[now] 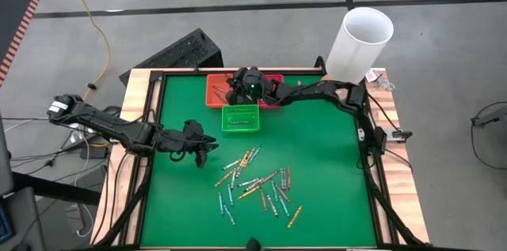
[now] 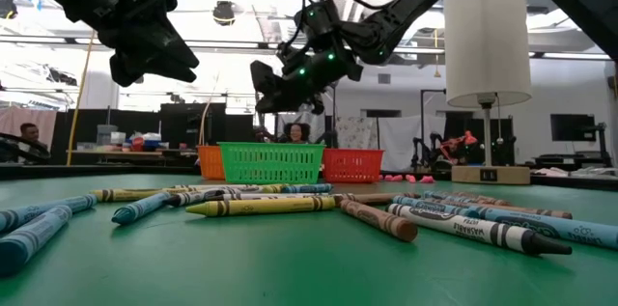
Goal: Sort crayons
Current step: Put a red crayon in the orange basket
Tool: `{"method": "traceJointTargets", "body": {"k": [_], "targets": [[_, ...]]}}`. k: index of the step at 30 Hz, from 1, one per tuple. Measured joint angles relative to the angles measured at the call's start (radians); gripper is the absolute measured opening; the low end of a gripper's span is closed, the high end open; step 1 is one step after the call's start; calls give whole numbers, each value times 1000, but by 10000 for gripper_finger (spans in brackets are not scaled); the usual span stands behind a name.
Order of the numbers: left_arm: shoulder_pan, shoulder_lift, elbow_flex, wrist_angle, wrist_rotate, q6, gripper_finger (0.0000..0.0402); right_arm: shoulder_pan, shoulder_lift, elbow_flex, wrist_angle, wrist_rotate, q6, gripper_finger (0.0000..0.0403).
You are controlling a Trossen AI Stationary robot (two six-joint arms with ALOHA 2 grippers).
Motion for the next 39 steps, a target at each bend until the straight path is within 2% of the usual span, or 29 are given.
{"method": "traceJointTargets", "body": {"k": [8,15,18,26,31,35,39], "targets": [[0,0,0,3,-1,-14,119,-14,17,0,-5,-70,38,86],[0,0,0,2,-1,-28,119,-18,-28,-1,-67,-106,-3,100],[0,0,0,2,1,-27,119,-18,-107,-1,-178,-108,-37,100],[0,0,0,-2,-17,-23,119,16,-358,0,-768,-271,35,101],[0,0,0,0,-51,-22,119,104,-421,0,-1104,-269,59,101],[0,0,0,2,-52,-15,119,227,-419,0,-1234,-259,149,101],[0,0,0,10,-52,-11,119,387,-411,-52,-1218,-188,230,101]]}}
